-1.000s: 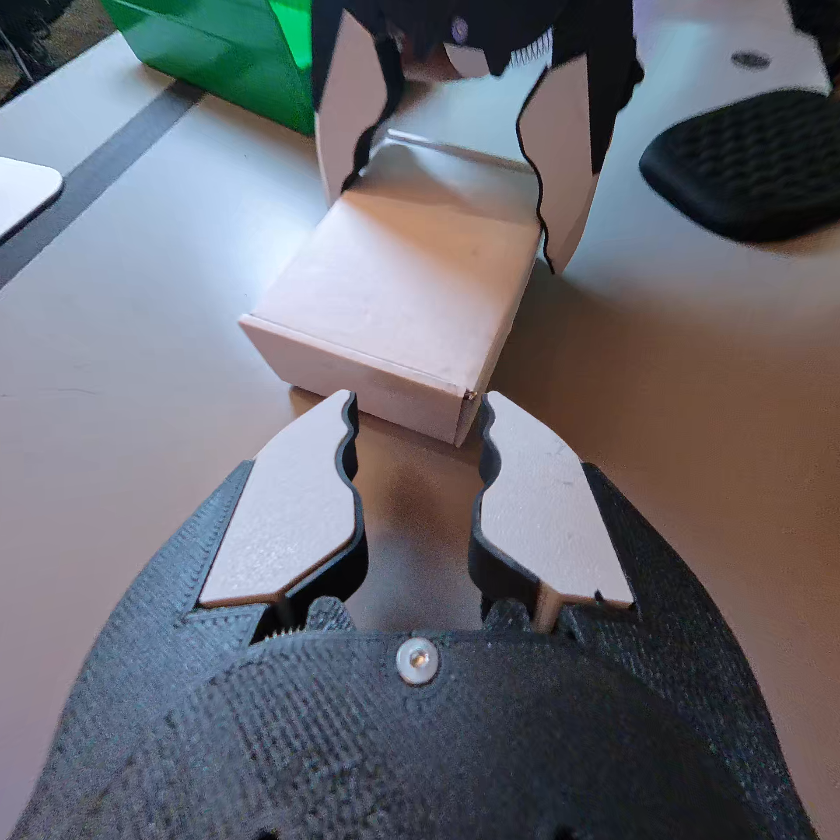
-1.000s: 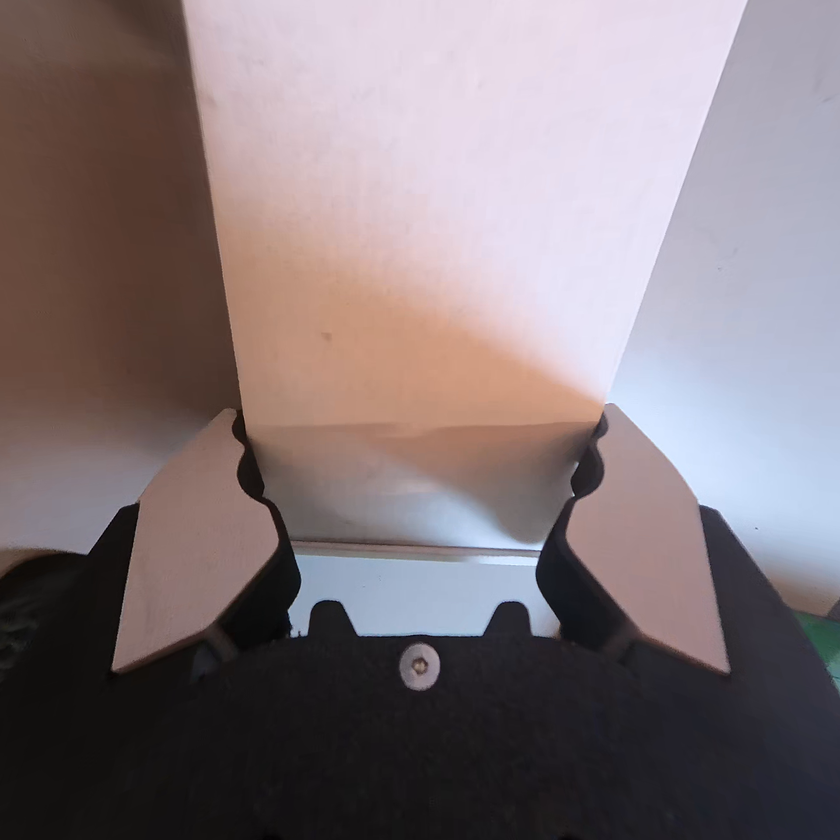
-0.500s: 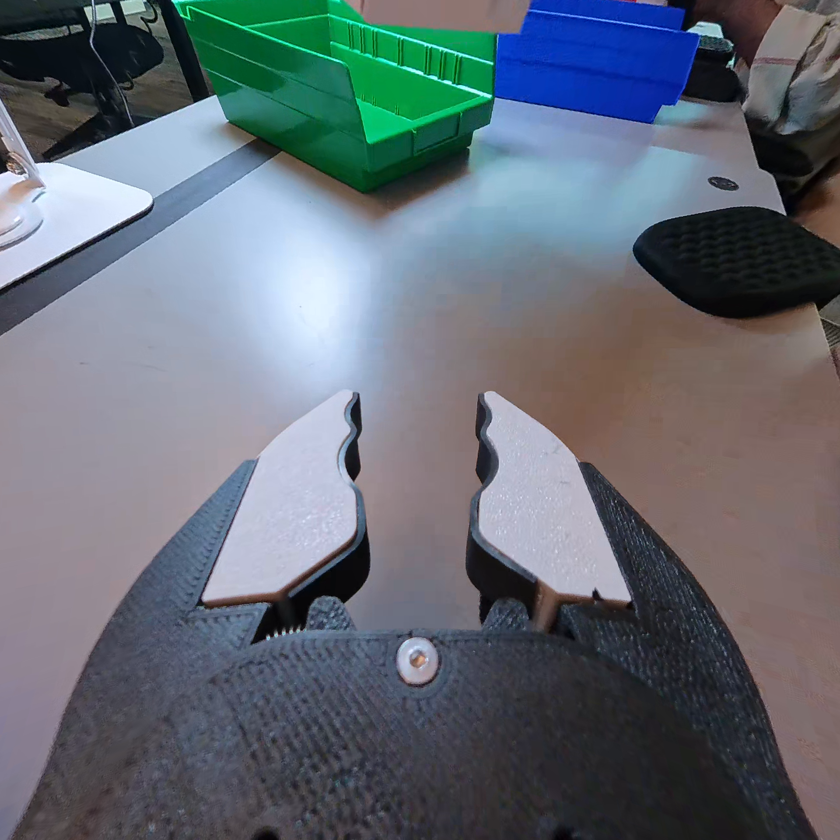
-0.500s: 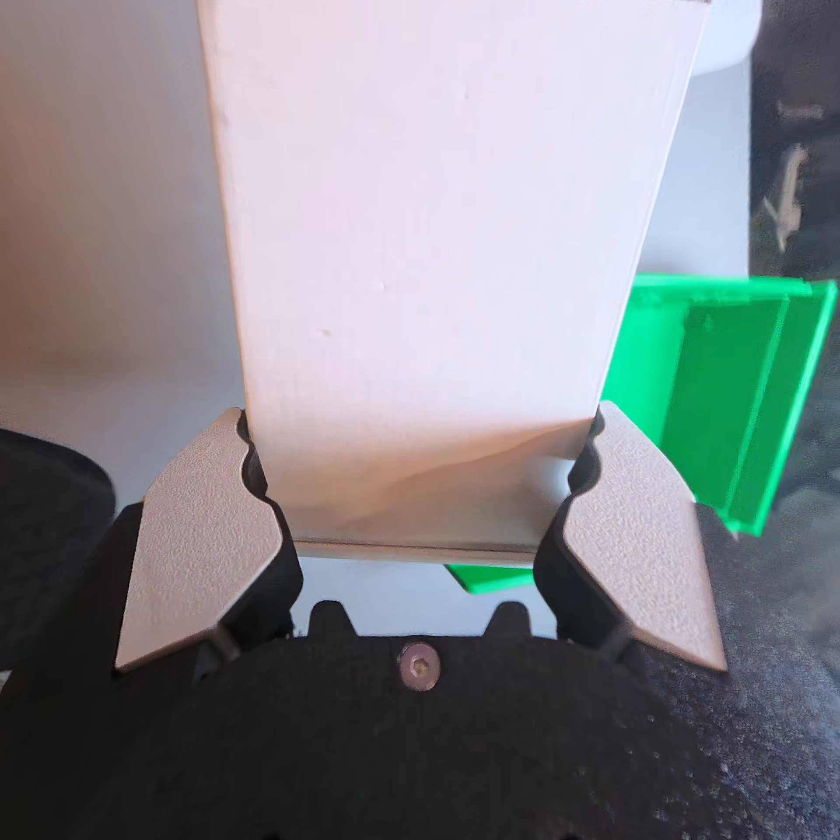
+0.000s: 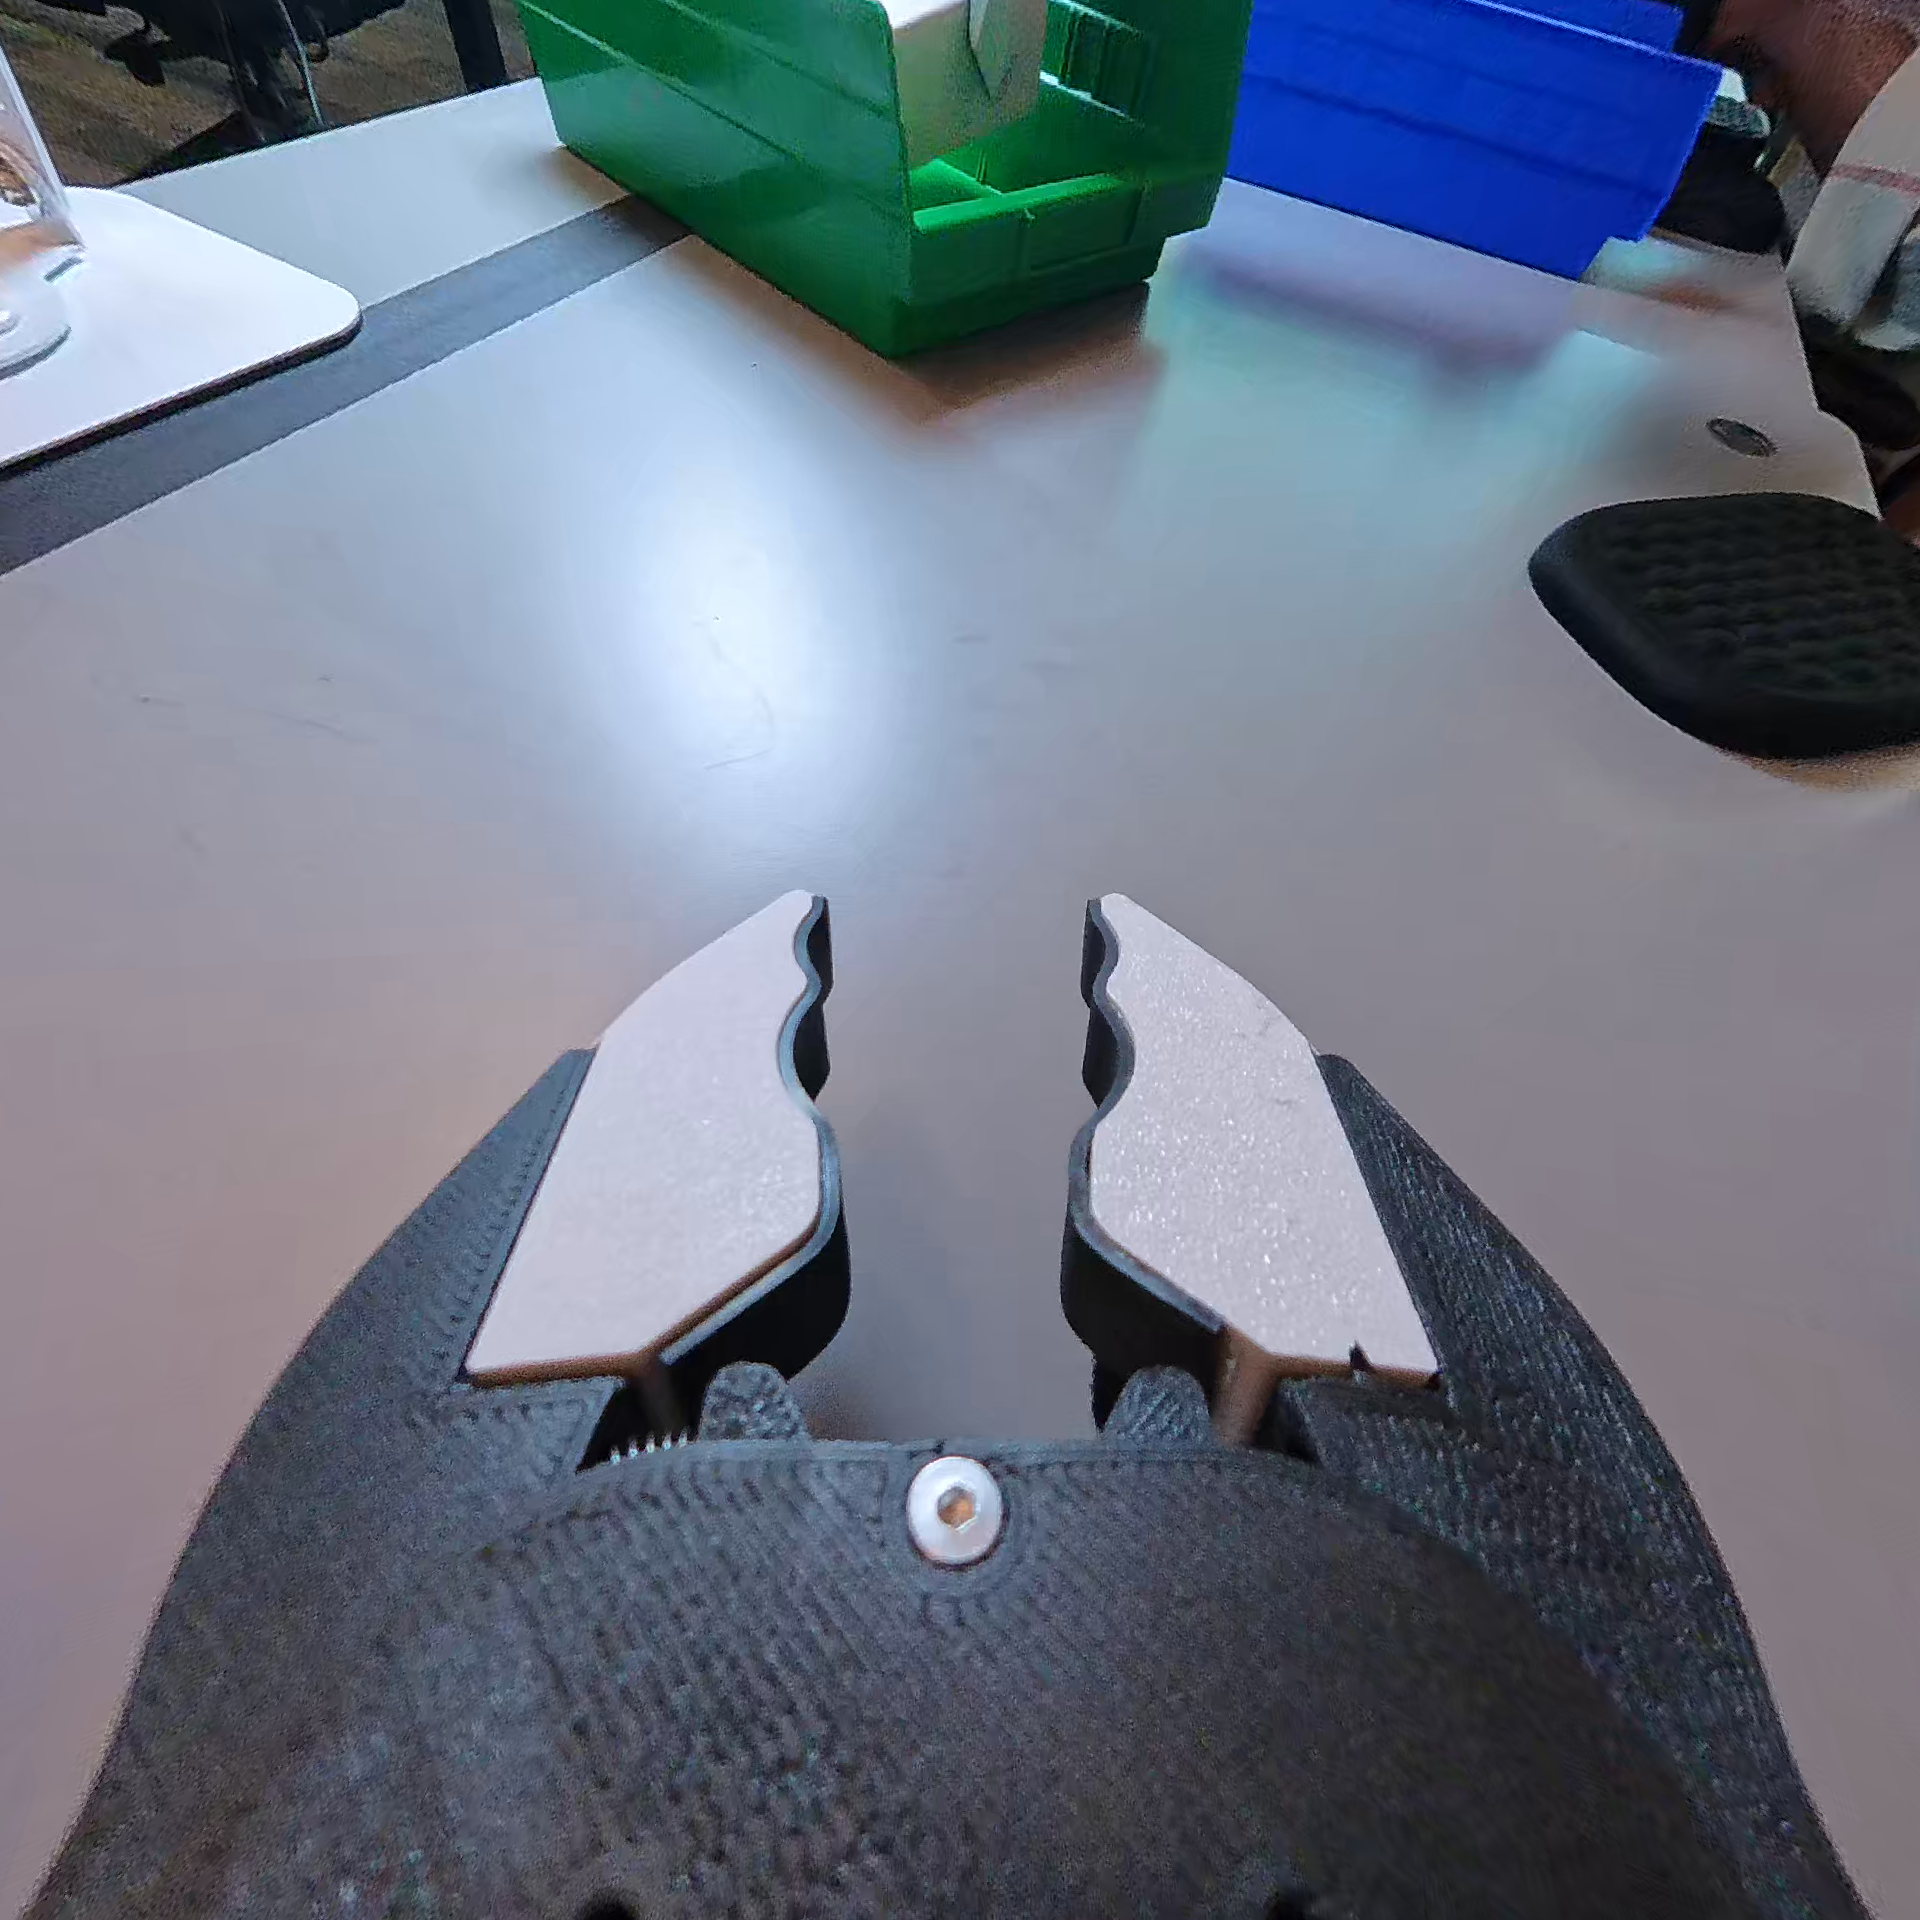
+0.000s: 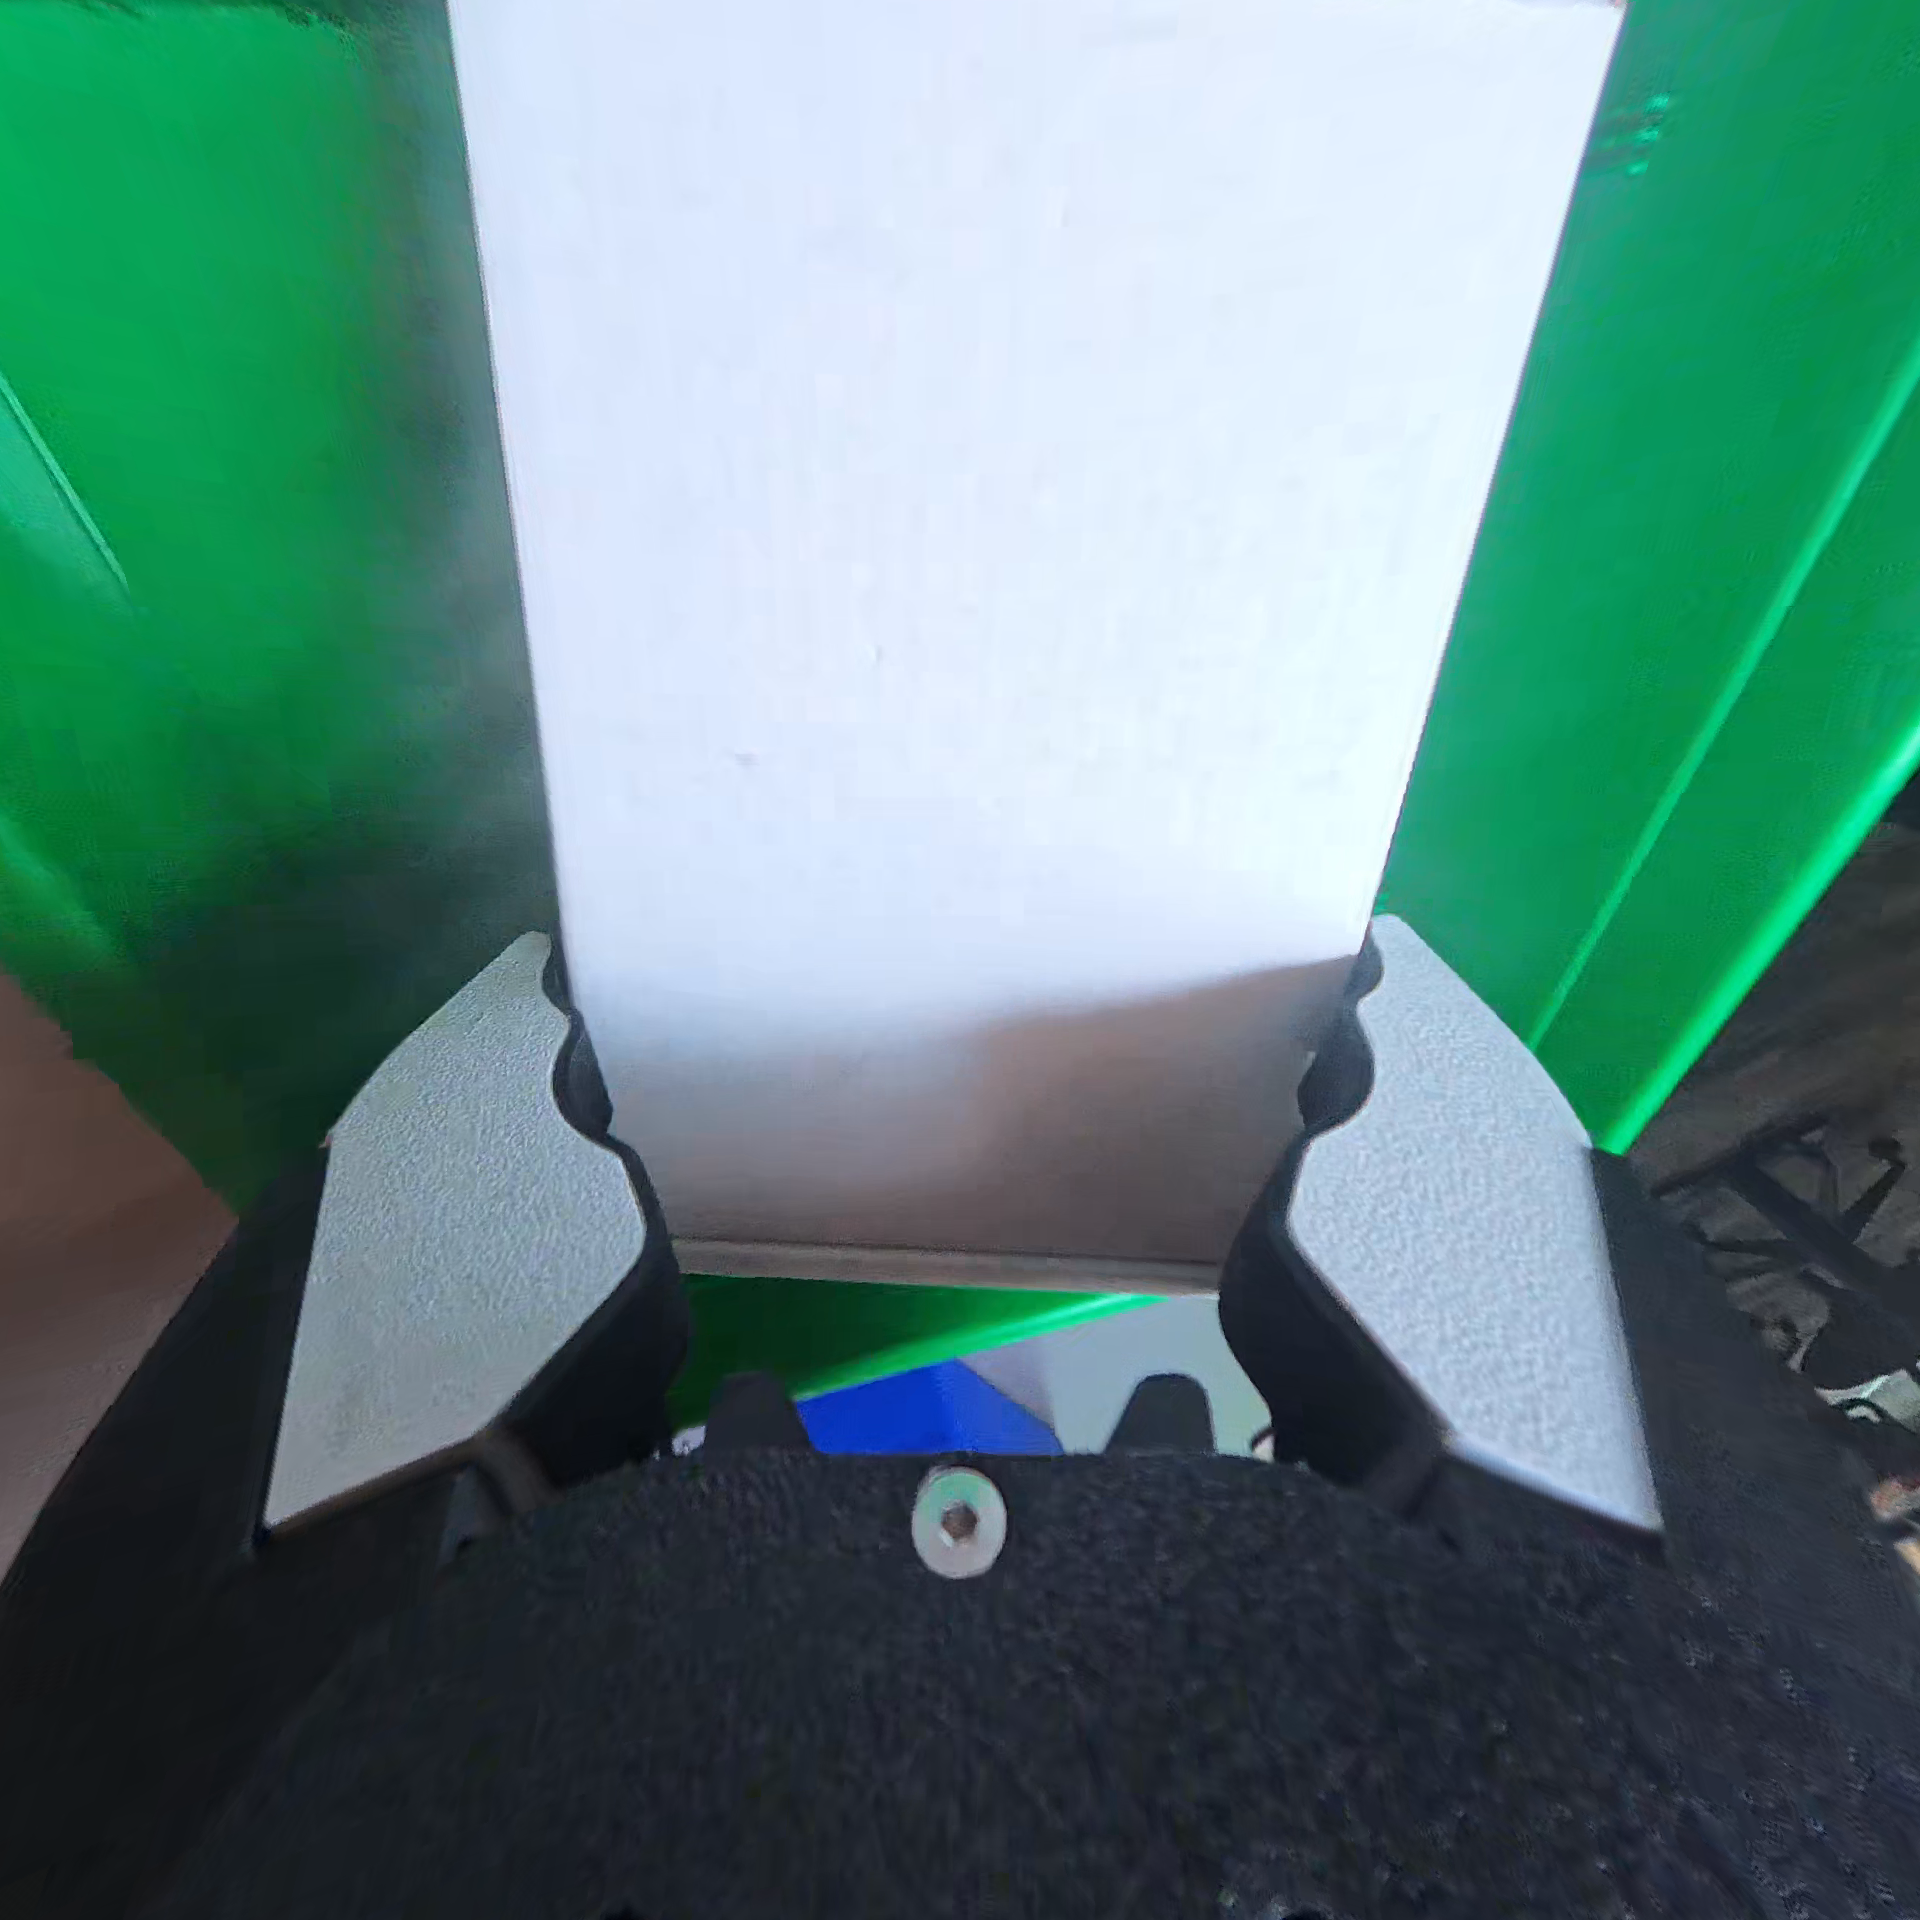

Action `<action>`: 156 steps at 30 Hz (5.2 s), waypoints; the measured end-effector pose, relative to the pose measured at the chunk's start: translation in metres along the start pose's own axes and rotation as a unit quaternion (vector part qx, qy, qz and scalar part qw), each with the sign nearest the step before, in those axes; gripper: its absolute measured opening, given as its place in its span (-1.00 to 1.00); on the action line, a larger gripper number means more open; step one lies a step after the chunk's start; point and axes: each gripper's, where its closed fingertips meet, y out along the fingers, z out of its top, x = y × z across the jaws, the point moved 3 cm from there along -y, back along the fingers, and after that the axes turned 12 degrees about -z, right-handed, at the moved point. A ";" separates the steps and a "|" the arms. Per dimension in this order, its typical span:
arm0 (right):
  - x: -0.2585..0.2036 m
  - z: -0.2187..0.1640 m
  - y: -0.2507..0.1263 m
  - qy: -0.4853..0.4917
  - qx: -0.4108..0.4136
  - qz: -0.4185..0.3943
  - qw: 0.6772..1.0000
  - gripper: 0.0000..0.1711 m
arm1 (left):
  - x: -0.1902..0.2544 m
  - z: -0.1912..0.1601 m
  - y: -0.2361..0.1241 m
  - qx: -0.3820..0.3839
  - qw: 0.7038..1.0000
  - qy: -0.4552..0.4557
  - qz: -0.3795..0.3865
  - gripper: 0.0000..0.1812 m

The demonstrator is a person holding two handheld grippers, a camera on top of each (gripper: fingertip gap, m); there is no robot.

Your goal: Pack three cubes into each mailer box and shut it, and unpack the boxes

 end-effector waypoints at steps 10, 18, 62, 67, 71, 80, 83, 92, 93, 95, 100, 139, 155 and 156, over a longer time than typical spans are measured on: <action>0.029 0.006 0.044 -0.008 -0.012 -0.053 0.998 0.47 | -0.003 -0.005 0.005 -0.002 1.000 -0.022 -0.003 -0.49; 0.036 0.021 -0.007 0.066 0.094 -0.135 0.984 0.26 | 0.002 0.002 0.000 0.009 1.000 0.001 0.003 -0.53; -0.266 0.101 -0.145 0.368 0.541 -0.066 0.753 -1.00 | -0.228 0.001 -0.263 -0.344 0.862 -0.047 0.370 -0.33; -0.262 0.096 -0.143 0.371 0.541 -0.069 0.751 -1.00 | -0.253 -0.021 -0.225 -0.419 0.835 0.007 0.356 -0.30; -0.264 0.097 -0.142 0.367 0.540 -0.066 0.755 -1.00 | -0.273 -0.025 -0.208 -0.429 0.802 0.091 0.405 -0.20; -0.266 0.099 -0.142 0.352 0.540 -0.070 0.761 -1.00 | -0.289 -0.038 -0.203 -0.435 0.787 0.170 0.403 -0.28; -0.266 0.098 -0.141 0.353 0.539 -0.069 0.761 -1.00 | -0.285 -0.037 -0.205 -0.429 0.791 0.182 0.397 -0.35; -0.268 0.100 -0.139 0.351 0.537 -0.064 0.765 -1.00 | -0.266 -0.018 -0.212 -0.404 0.805 0.220 0.374 -0.87; -0.268 0.100 -0.139 0.350 0.537 -0.064 0.765 -1.00 | -0.264 -0.015 -0.213 -0.399 0.809 0.221 0.371 -0.96; -0.269 0.101 -0.139 0.348 0.536 -0.064 0.766 -1.00 | -0.261 -0.011 -0.215 -0.393 0.813 0.218 0.371 -1.00; -0.269 0.101 -0.139 0.347 0.536 -0.064 0.767 -1.00 | -0.260 -0.003 -0.223 -0.356 0.838 0.187 0.370 -1.00; -0.258 0.097 -0.119 0.422 0.514 0.036 0.746 -0.98 | -0.295 -0.047 -0.247 -0.575 0.805 -0.030 0.141 0.32; -0.253 0.095 -0.114 0.455 0.509 0.071 0.728 -0.96 | -0.307 -0.065 -0.233 -0.586 0.803 -0.033 0.105 0.58; -0.253 0.094 -0.113 0.458 0.508 0.073 0.725 -0.96 | -0.305 -0.065 -0.236 -0.593 0.798 -0.030 0.108 0.58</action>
